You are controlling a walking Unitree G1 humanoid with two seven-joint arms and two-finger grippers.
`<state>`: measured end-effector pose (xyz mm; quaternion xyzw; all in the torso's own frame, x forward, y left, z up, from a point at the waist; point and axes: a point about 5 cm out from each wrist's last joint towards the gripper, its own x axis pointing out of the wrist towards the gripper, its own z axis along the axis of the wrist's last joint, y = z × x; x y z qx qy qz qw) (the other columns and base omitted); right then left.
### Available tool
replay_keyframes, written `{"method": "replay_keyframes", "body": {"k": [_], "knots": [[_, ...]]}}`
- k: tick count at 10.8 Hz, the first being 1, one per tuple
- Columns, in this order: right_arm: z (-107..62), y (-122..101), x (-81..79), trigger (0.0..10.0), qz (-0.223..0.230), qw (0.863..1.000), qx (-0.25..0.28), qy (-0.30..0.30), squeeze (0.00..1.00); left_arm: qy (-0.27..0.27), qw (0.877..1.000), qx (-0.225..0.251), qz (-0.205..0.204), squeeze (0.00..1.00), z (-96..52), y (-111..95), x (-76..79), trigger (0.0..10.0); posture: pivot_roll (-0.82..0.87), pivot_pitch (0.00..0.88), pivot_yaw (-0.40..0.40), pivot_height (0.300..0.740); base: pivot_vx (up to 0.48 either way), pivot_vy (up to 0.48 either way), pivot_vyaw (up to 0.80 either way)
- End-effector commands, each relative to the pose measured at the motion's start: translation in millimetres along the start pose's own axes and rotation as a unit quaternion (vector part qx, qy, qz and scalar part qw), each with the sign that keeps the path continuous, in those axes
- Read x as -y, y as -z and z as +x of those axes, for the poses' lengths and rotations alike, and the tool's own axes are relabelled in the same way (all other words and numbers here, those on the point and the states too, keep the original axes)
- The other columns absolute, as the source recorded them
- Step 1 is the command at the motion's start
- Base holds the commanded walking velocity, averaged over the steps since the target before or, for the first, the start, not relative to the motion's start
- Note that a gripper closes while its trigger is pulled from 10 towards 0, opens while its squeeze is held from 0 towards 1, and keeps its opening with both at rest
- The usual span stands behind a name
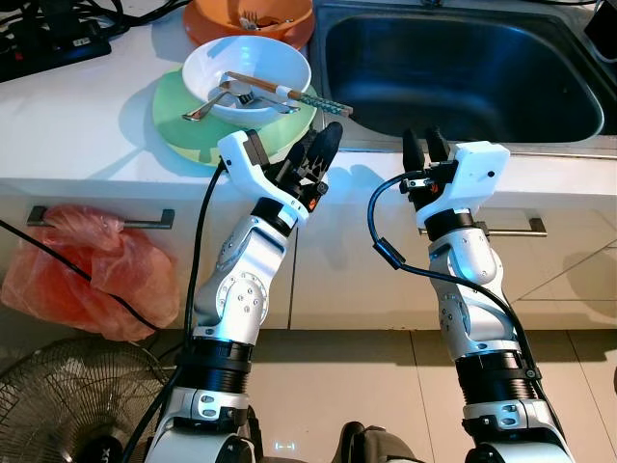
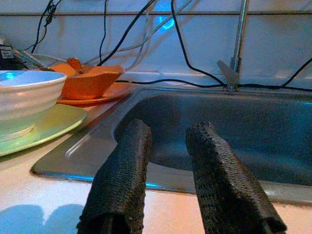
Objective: Kitchen organization
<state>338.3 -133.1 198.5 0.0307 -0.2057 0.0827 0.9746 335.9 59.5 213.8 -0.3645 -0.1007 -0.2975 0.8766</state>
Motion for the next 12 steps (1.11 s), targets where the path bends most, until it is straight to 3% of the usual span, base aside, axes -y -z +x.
{"method": "replay_keyframes", "body": {"k": [1, 2, 3, 4, 6, 7, 9, 10, 12], "knots": [[-3.2, 1, 1.7, 10.0, 0.002, 1.0, 0.001, 0.003, 0.0, 0.074, 0.997, 0.017, -0.026, 0.0, 27.4, 0, 44.1, 10.0, 0.16, 0.202, -0.039, 0.74, 0.0, 0.0, 0.0], [-2.9, 1, 1.8, 10.0, 0.002, 1.0, 0.0, 0.003, 0.0, 0.097, 0.993, -0.014, 0.069, 0.0, 26.0, 2, 47.7, 10.0, 0.16, 0.203, -0.04, 0.74, 0.0, 0.0, 0.0], [-2.7, 1, 1.6, 10.0, 0.002, 1.0, -0.001, 0.002, 0.0, 0.123, 0.981, -0.038, 0.147, 0.0, 22.2, 7, 53.3, 10.0, 0.16, 0.203, -0.039, 0.74, 0.0, 0.0, 0.0], [-2.7, 2, 1.3, 10.0, 0.003, 1.0, -0.001, 0.002, 0.0, 0.137, 0.971, -0.047, 0.192, 0.0, 17.4, 9, 56.0, 10.0, 0.16, 0.201, -0.036, 0.74, 0.0, 0.0, 0.0], [-2.6, 2, 0.9, 10.0, 0.004, 1.0, -0.001, 0.003, 0.0, 0.147, 0.958, -0.057, 0.24, 0.0, 8.2, 11, 57.2, 10.0, 0.16, 0.197, -0.035, 0.74, 0.0, 0.0, 0.0], [-3.1, 2, 1.5, 10.0, 0.004, 1.0, 0.0, 0.003, 0.0, 0.171, 0.938, -0.082, 0.289, 0.0, -4.4, 19, 60.9, 10.0, 0.17, 0.195, -0.034, 0.74, 0.0, 0.0, 0.0], [-2.7, 3, 0.7, 10.0, 0.006, 1.0, -0.001, 0.002, 0.0, 0.186, 0.92, -0.098, 0.331, 0.0, -17.0, 18, 62.1, 10.0, 0.18, 0.191, -0.034, 0.74, 0.0, 0.0, 0.0], [-2.5, 3, 0.6, 10.0, 0.007, 1.0, -0.001, 0.001, 0.0, 0.191, 0.902, -0.086, 0.379, 0.0, -19.0, 9, 65.6, 10.0, 0.18, 0.189, -0.037, 0.74, 0.0, 0.0, 0.0], [-1.6, 4, -1.0, 10.0, 0.009, 1.0, -0.002, -0.001, 0.0, 0.2, 0.823, -0.033, 0.531, 0.0, -19.2, -17, 79.3, 10.0, 0.2, 0.191, -0.039, 0.74, 0.0, 0.0, 0.0]]}}
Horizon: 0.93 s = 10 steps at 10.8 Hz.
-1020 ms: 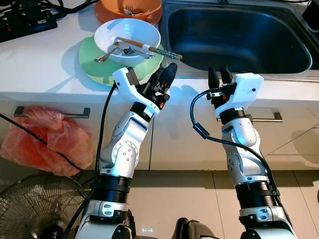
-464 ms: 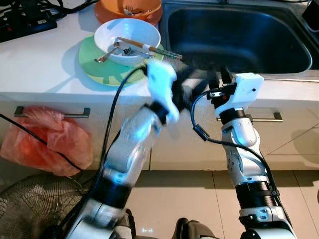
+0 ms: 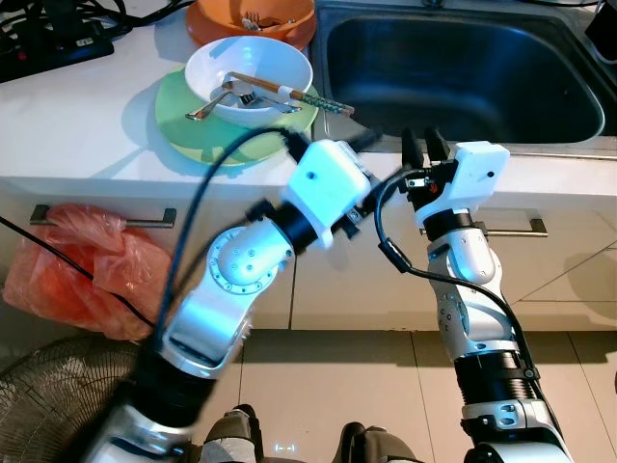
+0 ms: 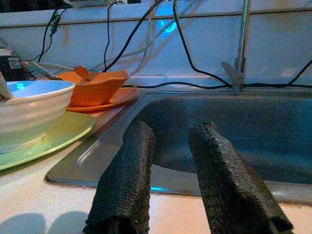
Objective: Kitchen organization
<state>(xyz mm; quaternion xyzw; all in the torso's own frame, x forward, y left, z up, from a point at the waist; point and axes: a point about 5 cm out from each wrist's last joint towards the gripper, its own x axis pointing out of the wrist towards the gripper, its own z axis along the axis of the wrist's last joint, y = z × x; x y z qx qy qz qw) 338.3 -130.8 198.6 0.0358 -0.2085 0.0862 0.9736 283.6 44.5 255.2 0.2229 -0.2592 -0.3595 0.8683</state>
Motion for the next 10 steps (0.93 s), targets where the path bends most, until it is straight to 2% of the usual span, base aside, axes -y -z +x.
{"method": "replay_keyframes", "body": {"k": [1, 2, 3, 4, 6, 7, 10], "knots": [[-1.9, 5, -0.3, 10.0, 0.005, 1.0, -0.007, -0.001, 0.0, -0.02, 0.996, 0.027, 0.088, 0.0, 2.7, -17, -8.1, 10.0, 0.2, 0.191, -0.042, 0.74, 0.0, 0.0, 0.0], [-1.5, 5, -0.4, 10.0, 0.006, 1.0, -0.007, -0.001, 0.0, -0.035, 0.989, 0.007, 0.14, 0.0, 1.6, -14, -17.8, 10.0, 0.2, 0.191, -0.041, 0.74, 0.0, 0.0, 0.0], [-1.1, 5, 0.1, 10.0, 0.005, 1.0, -0.007, -0.001, 0.0, -0.023, 0.98, -0.02, 0.194, 0.0, -0.6, -6, -21.6, 10.0, 0.2, 0.191, -0.043, 0.74, 0.0, 0.0, 0.0], [-0.9, 4, 1.9, 10.0, 0.004, 1.0, -0.006, 0.001, 0.0, -0.001, 0.973, -0.039, 0.228, 0.0, -5.0, 3, -21.0, 10.0, 0.19, 0.192, -0.042, 0.74, 0.0, 0.0, 0.0], [-0.5, 4, 1.9, 10.0, 0.004, 1.0, -0.006, 0.003, 0.0, 0.028, 0.963, -0.048, 0.263, 0.0, -8.3, 6, -19.5, 10.0, 0.2, 0.193, -0.04, 0.74, 0.0, 0.0, 0.0], [-0.4, 4, 1.9, 10.0, 0.004, 1.0, -0.006, 0.002, 0.0, 0.04, 0.953, -0.057, 0.295, 0.0, -8.7, 9, -20.7, 10.0, 0.2, 0.193, -0.041, 0.74, 0.0, 0.0, 0.0], [-1.1, 4, 2.3, 10.0, 0.004, 1.0, -0.006, 0.003, 0.0, 0.044, 0.937, -0.07, 0.341, 0.0, 3.4, 15, -23.1, 10.0, 0.19, 0.193, -0.038, 0.74, 0.0, 0.0, 0.0]]}}
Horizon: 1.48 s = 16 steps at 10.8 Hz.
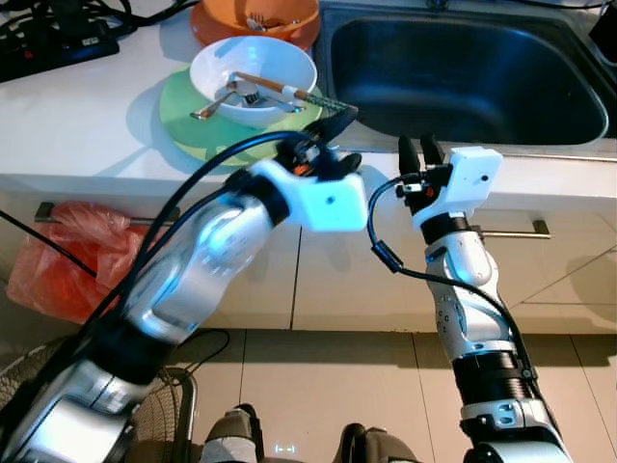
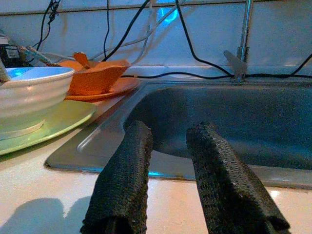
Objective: Kitchen organization
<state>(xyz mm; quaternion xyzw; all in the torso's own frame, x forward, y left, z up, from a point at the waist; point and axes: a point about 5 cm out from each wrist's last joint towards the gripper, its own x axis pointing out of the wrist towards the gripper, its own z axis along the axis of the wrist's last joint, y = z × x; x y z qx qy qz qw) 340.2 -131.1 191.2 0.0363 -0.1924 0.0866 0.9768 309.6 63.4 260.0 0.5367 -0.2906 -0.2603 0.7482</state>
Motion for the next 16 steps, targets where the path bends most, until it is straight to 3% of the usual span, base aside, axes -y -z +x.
{"method": "replay_keyframes", "body": {"k": [1, 9, 13, 14, 16], "knots": [[-0.1, -3, 1.3, 10.0, 0.003, 1.0, 0.011, 0.003, 0.0, -0.002, 1.0, 0.003, 0.016, 0.0, 5.8, -2, 0.3, 10.0, 0.19, 0.193, -0.038, 0.74, 0.0, 0.0, 0.0], [-1.6, -3, 0.6, 10.0, 0.003, 1.0, 0.011, 0.003, 0.0, -0.024, 0.996, -0.055, 0.059, 0.0, 39.6, 22, -1.3, 10.0, 0.17, 0.197, -0.031, 0.74, 0.0, 0.0, 0.0], [-1.5, -3, 0.1, 10.0, 0.003, 1.0, 0.011, 0.002, 0.0, -0.037, 0.995, -0.061, 0.073, 0.0, 51.2, 27, -1.0, 10.0, 0.17, 0.192, -0.03, 0.74, 0.0, 0.0, 0.0], [-1.6, -3, 0.8, 10.0, 0.003, 1.0, 0.011, 0.003, 0.0, -0.041, 0.995, -0.057, 0.072, 0.0, 51.9, 26, 0.1, 0.0, 0.17, 0.192, -0.029, 0.74, 0.0, 0.0, 0.0], [-1.3, -3, 1.1, 10.0, 0.003, 1.0, 0.012, 0.003, 0.0, -0.052, 0.994, -0.05, 0.081, 0.0, 52.2, 24, -1.0, 0.0, 0.17, 0.188, -0.033, 0.74, 0.0, 0.0, 0.0]]}}
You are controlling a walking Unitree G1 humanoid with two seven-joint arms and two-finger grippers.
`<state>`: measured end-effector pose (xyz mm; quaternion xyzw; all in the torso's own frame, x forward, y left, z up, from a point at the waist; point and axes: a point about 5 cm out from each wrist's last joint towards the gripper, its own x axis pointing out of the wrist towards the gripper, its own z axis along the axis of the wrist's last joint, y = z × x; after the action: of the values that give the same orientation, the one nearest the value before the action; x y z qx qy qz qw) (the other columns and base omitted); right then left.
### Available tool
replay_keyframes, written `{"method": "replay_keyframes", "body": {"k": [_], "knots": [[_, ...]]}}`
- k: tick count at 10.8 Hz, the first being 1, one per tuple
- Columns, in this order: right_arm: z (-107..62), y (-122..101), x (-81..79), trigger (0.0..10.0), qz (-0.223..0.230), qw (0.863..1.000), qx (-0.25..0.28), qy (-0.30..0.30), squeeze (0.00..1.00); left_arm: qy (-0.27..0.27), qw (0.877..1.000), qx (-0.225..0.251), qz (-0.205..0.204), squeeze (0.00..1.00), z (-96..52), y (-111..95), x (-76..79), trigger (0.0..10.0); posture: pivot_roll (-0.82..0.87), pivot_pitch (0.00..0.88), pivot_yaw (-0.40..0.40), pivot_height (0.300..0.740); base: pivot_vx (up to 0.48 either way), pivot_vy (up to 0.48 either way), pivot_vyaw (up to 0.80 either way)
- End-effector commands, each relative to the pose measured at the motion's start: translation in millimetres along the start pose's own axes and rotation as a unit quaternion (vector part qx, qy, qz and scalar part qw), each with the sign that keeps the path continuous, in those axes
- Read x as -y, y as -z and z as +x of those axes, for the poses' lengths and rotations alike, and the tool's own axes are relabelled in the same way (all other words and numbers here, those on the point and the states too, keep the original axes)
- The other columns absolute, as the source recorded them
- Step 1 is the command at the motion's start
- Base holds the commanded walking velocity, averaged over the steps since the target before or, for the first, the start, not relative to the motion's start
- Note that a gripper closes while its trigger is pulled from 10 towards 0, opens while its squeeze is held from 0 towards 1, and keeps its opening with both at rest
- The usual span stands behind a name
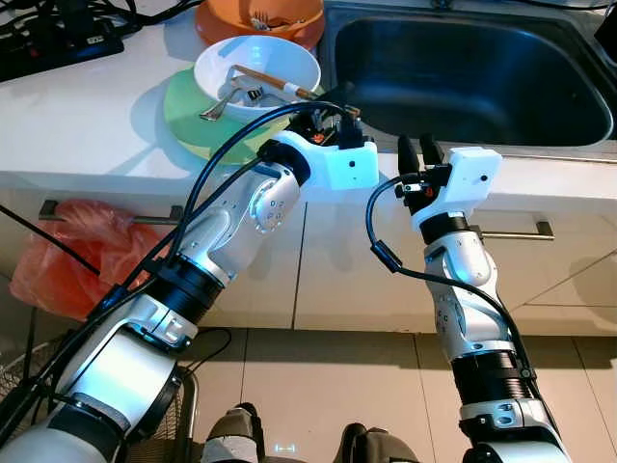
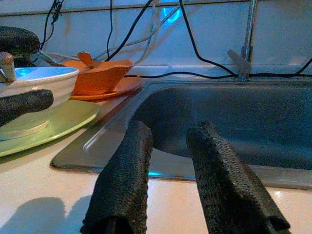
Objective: Kitchen organization
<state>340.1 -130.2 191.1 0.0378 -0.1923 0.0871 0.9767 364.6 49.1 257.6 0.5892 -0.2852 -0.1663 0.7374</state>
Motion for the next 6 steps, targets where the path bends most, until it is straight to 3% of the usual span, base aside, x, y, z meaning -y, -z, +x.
{"method": "replay_keyframes", "body": {"k": [1, 6], "knots": [[-1.2, -3.0, 1.7, 10.0, 0.002, 1.0, 0.012, 0.003, 0.0, -0.01, 1.0, 0.015, 0.01, 0.0, 3.9, -5.6, -5.5, 0.0, 0.17, 0.186, -0.033, 0.74, 0.0, 0.0, 0.0], [-1.1, -2.4, 1.3, 10.0, 0.003, 1.0, 0.011, 0.003, 0.0, -0.028, 0.999, 0.018, 0.029, 0.0, 4.5, -5.8, -13.1, 0.0, 0.18, 0.185, -0.036, 0.74, 0.0, 0.0, 0.0]]}}
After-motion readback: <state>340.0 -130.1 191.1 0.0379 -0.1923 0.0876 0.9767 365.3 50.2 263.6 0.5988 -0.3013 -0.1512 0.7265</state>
